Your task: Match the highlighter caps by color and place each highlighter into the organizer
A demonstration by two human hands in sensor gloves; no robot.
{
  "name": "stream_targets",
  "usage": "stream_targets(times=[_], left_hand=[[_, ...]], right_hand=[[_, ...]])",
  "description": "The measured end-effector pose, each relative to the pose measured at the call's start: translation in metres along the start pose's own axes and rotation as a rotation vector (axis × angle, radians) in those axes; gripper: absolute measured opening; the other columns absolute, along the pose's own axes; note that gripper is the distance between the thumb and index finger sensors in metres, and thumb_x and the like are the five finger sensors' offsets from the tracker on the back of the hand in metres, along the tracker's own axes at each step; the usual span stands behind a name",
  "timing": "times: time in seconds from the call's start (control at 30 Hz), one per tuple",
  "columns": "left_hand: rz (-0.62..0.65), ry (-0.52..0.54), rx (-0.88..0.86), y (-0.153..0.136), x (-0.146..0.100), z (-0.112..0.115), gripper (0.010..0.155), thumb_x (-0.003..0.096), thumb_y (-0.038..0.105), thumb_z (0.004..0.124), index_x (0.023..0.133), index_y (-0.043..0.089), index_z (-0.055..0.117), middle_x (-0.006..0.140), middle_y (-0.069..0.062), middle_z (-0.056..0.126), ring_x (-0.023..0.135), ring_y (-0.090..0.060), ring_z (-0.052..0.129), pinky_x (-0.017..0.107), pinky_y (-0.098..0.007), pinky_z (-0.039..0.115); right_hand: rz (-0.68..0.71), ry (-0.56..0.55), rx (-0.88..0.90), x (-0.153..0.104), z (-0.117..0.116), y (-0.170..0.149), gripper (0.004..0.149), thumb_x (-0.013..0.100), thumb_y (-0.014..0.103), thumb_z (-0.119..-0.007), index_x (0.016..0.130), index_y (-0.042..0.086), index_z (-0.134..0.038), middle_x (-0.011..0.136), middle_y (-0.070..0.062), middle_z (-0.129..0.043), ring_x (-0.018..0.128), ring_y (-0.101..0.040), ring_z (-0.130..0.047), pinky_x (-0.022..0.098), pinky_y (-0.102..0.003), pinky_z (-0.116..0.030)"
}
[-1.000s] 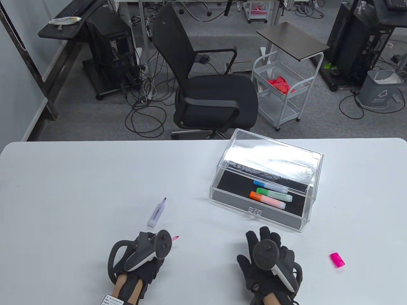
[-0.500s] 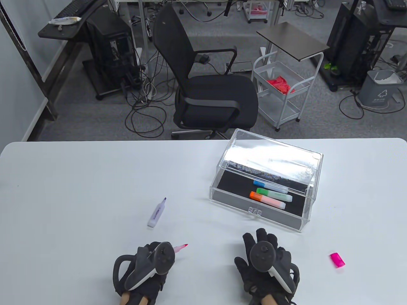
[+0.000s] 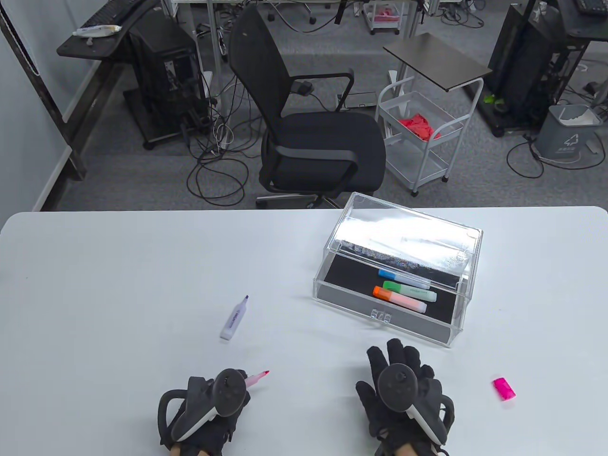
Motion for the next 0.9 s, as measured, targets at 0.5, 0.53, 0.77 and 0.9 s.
stream_targets(times=[0.5,0.53,0.77,0.9], left_hand=[[-0.027,-0.028,0.008,-0.01,0.002,0.002,0.055,0.044,0.053,0.074,0.095,0.038,0.063,0.083,0.014,0.087,0.06,-0.009,0.105,0.051,-0.029,0.092],[-0.025,-0.032,0.01,-0.009,0.001,0.003,0.055,0.0439,0.053,0.074,0.095,0.038,0.062,0.083,0.014,0.087,0.06,-0.009,0.105,0.052,-0.029,0.092],[-0.02,-0.043,0.017,-0.005,0.002,0.004,0.055,0.0444,0.053,0.074,0.096,0.038,0.062,0.084,0.014,0.086,0.06,-0.009,0.105,0.052,-0.029,0.092],[-0.022,-0.05,0.024,-0.004,0.002,0.004,0.055,0.0444,0.053,0.074,0.096,0.038,0.062,0.084,0.014,0.086,0.061,-0.009,0.105,0.052,-0.029,0.092]], right_hand=[[-0.425,-0.162,-0.046,0.016,0.093,-0.125,0.072,0.039,0.042,-0.082,0.101,0.031,-0.046,0.112,-0.005,-0.032,0.104,-0.037,-0.034,0.074,-0.067,-0.024],[-0.459,-0.151,-0.048,0.018,0.093,-0.134,0.072,0.039,0.042,-0.083,0.101,0.031,-0.046,0.112,-0.005,-0.033,0.103,-0.038,-0.035,0.074,-0.067,-0.024],[-0.638,0.004,-0.112,0.032,0.073,-0.179,0.075,0.039,0.042,-0.085,0.101,0.034,-0.045,0.112,-0.009,-0.04,0.103,-0.04,-0.042,0.074,-0.068,-0.027],[-0.703,0.102,-0.14,0.041,0.056,-0.193,0.076,0.038,0.042,-0.087,0.101,0.036,-0.044,0.112,-0.01,-0.043,0.102,-0.041,-0.046,0.074,-0.068,-0.029]])
Point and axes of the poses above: the tracker on the back of each hand, its own y axis roughly to the thumb side, its own x axis roughly from the wrist to the fingertips, z = x × y, the point moved 2 cm from there along x, roughly from the wrist to the fingertips
